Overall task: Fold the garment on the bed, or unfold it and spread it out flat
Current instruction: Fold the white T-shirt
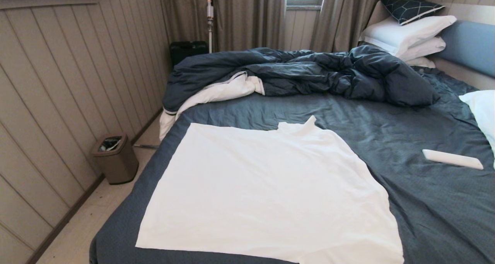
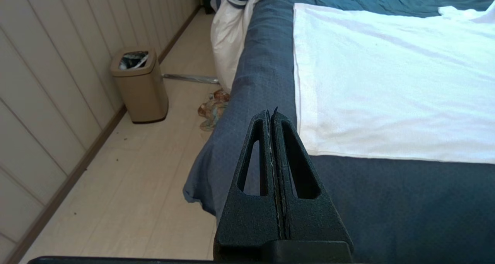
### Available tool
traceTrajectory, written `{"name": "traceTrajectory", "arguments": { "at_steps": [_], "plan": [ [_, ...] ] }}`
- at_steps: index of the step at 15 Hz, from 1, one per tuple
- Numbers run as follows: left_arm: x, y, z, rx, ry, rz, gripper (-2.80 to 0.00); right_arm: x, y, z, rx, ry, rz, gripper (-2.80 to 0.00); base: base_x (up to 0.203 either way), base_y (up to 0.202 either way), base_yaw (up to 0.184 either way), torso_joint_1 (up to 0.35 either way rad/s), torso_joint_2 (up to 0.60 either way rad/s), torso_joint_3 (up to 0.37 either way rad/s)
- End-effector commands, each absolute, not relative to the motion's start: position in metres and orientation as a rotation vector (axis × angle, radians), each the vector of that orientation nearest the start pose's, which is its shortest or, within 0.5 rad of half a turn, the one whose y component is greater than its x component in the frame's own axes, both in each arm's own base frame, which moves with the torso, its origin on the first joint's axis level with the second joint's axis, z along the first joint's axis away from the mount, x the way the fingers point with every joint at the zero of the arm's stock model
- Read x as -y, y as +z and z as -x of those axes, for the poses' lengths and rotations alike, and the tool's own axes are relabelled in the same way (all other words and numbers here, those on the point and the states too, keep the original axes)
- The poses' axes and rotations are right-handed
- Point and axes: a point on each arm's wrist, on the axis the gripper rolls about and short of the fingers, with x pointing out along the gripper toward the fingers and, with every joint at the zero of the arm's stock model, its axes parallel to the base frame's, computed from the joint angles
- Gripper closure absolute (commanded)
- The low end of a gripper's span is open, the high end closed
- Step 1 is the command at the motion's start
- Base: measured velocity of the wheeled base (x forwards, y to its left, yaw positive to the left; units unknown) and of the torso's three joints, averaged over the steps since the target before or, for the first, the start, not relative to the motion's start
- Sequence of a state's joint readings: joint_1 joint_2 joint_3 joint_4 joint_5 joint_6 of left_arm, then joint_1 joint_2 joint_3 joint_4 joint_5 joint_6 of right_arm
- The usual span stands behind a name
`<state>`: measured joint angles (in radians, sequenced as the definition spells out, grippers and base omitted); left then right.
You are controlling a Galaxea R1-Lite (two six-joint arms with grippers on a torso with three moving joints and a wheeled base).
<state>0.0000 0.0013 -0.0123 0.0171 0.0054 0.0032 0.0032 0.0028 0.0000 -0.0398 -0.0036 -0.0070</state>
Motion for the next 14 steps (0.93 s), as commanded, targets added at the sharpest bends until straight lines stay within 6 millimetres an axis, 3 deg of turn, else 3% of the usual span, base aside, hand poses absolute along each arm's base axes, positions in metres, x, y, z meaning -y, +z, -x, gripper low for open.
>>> {"name": "traceTrajectory", "arguments": {
  "at_steps": [1, 11, 14],
  "plan": [
    [0.0, 0.077, 0.024, -0.006, 0.006, -0.003, 0.0, 0.0, 0.08, 0.023, 0.037, 0.0, 0.008, 0.0, 0.0, 0.0, 0.0, 0.0, 0.0, 0.0],
    [0.0, 0.078, 0.025, -0.051, 0.009, -0.031, 0.0, 0.0, 0.079, 0.023, 0.028, 0.001, 0.021, 0.0, 0.0, 0.0, 0.0, 0.0, 0.0, 0.0],
    [0.0, 0.105, 0.027, -0.069, -0.005, -0.051, 0.0, 0.0, 0.081, 0.027, -0.09, 0.027, 0.068, 0.0, 0.0, 0.0, 0.0, 0.0, 0.0, 0.0]
  ]
}}
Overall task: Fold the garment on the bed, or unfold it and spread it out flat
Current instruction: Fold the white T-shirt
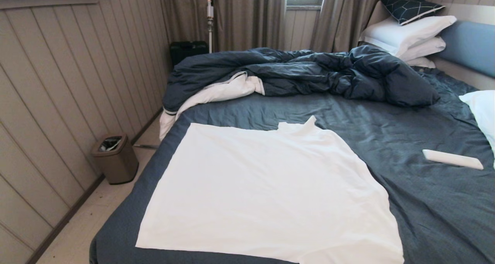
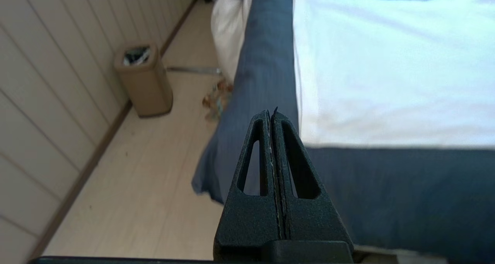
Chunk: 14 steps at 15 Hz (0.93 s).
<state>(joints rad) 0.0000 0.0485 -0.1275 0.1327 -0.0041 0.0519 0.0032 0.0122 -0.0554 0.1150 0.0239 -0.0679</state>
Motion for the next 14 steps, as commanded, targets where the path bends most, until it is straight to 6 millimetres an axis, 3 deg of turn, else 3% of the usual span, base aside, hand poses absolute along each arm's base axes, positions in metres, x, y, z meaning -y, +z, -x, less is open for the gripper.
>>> {"name": "traceTrajectory", "arguments": {
  "at_steps": [1, 5, 8, 10, 12, 14],
  "plan": [
    [0.0, 0.119, 0.025, -0.072, -0.01, -0.051, 0.0, -0.001, 0.091, 0.032, -0.094, 0.056, 0.076, 0.0, 0.0, 0.0, 0.0, 0.0, 0.0, 0.0],
    [0.001, 0.185, 0.004, -0.094, -0.051, -0.037, 0.0, -0.002, 0.151, 0.03, -0.129, 0.126, 0.061, 0.0, 0.0, 0.0, 0.0, 0.0, 0.0, 0.0],
    [0.002, 0.224, -0.039, -0.194, -0.103, 0.044, 0.0, -0.003, 0.219, 0.001, -0.159, 0.135, -0.09, 0.0, 0.0, 0.0, 0.0, 0.0, 0.0, 0.0],
    [0.004, 0.241, -0.073, -0.271, -0.153, 0.125, 0.0, -0.003, 0.251, -0.03, -0.208, 0.112, -0.192, 0.0, 0.0, 0.0, 0.0, 0.0, 0.0, 0.0],
    [0.006, 0.246, -0.107, -0.362, -0.212, 0.194, 0.0, -0.003, 0.261, -0.064, -0.287, 0.074, -0.222, 0.0, 0.0, 0.0, 0.0, 0.0, 0.0, 0.0],
    [0.013, 0.241, -0.14, -0.47, -0.264, 0.255, 0.0, 0.003, 0.257, -0.102, -0.382, -0.001, -0.238, 0.0, 0.0, 0.0, 0.0, 0.0, 0.0, 0.0]
  ]
}}
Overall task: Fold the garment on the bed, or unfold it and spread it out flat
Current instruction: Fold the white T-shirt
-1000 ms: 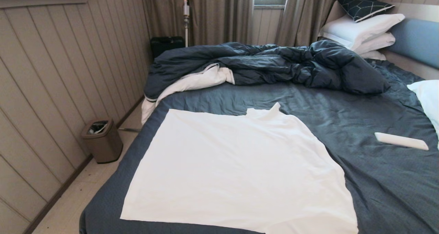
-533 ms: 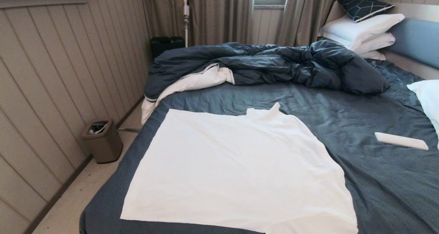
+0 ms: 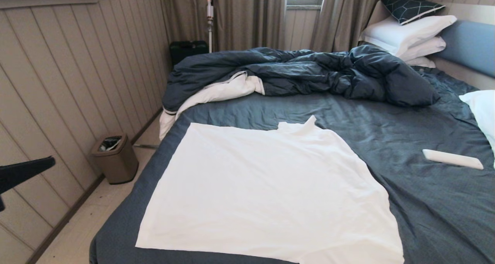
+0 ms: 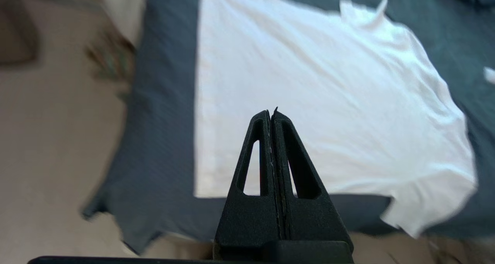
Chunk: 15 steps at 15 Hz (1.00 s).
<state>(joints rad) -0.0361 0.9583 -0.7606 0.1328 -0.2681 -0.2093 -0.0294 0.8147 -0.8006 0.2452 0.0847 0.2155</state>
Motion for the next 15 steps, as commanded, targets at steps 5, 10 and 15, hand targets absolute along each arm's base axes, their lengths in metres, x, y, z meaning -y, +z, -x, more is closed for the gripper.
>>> {"name": "traceTrajectory", "arguments": {
  "at_steps": [5, 10, 15],
  "plan": [
    [0.053, 0.211, -0.187, -0.724, -0.406, 0.328, 0.0, 0.052, 0.205, -0.134, -0.599, -0.154, -0.334, 0.0, 0.0, 0.0, 0.0, 0.0, 0.0, 0.0],
    [0.071, 0.188, -0.217, -0.81, -0.428, 0.339, 0.0, 0.039, 0.144, -0.101, -0.76, -0.021, -0.347, 0.0, 0.0, 0.0, 0.0, 0.0, 0.0, 0.0],
    [0.087, 0.173, -0.23, -0.843, -0.474, 0.351, 0.0, 0.027, 0.119, -0.088, -0.854, 0.044, -0.356, 0.0, 0.0, 0.0, 0.0, 0.0, 0.0, 0.0]
  ]
}}
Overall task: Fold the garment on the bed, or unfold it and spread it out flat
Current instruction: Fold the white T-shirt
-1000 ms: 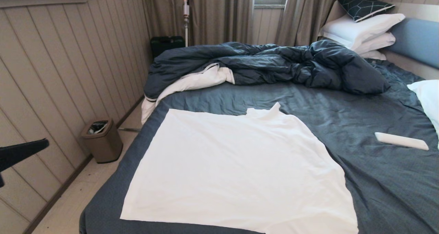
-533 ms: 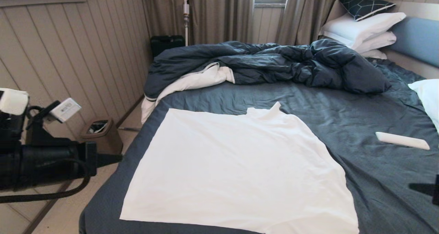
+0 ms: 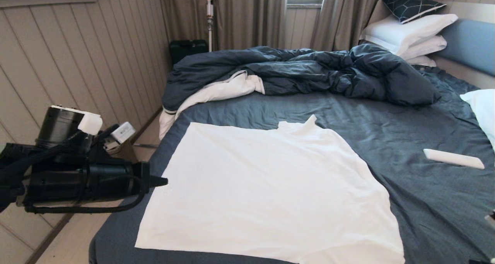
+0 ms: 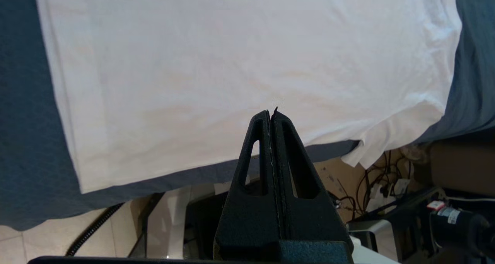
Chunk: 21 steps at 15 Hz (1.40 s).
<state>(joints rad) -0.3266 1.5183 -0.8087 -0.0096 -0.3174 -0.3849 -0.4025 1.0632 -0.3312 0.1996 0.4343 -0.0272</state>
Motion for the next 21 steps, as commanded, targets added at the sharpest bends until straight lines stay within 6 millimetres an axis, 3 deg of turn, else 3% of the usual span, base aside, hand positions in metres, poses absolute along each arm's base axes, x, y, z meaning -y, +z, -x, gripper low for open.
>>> {"name": "traceTrajectory", "arguments": {
  "at_steps": [1, 5, 8, 13, 21],
  "plan": [
    [0.087, 0.173, -0.23, -0.844, -0.475, 0.353, 0.0, 0.024, 0.111, -0.082, -0.88, 0.054, -0.359, -2.8, 0.0, 0.0, 0.0, 0.0, 0.0, 0.0],
    [0.09, 0.171, -0.232, -0.859, -0.484, 0.362, 0.0, 0.01, 0.088, -0.062, -0.962, 0.134, -0.326, -2.8, 0.0, 0.0, 0.0, 0.0, 0.0, 0.0],
    [0.095, 0.166, -0.24, -0.873, -0.49, 0.357, 0.0, 0.011, 0.084, -0.064, -0.991, 0.122, -0.326, -2.8, 0.0, 0.0, 0.0, 0.0, 0.0, 0.0],
    [0.109, 0.158, -0.259, -0.841, -0.512, 0.346, 0.0, 0.027, 0.07, -0.098, -1.089, 0.066, -0.387, -2.8, 0.0, 0.0, 0.0, 0.0, 0.0, 0.0],
    [0.112, 0.157, -0.268, -0.838, -0.508, 0.341, 0.0, 0.041, 0.039, -0.137, -1.036, 0.129, -0.342, -2.8, 0.0, 0.0, 0.0, 0.0, 0.0, 0.0]
  ]
}}
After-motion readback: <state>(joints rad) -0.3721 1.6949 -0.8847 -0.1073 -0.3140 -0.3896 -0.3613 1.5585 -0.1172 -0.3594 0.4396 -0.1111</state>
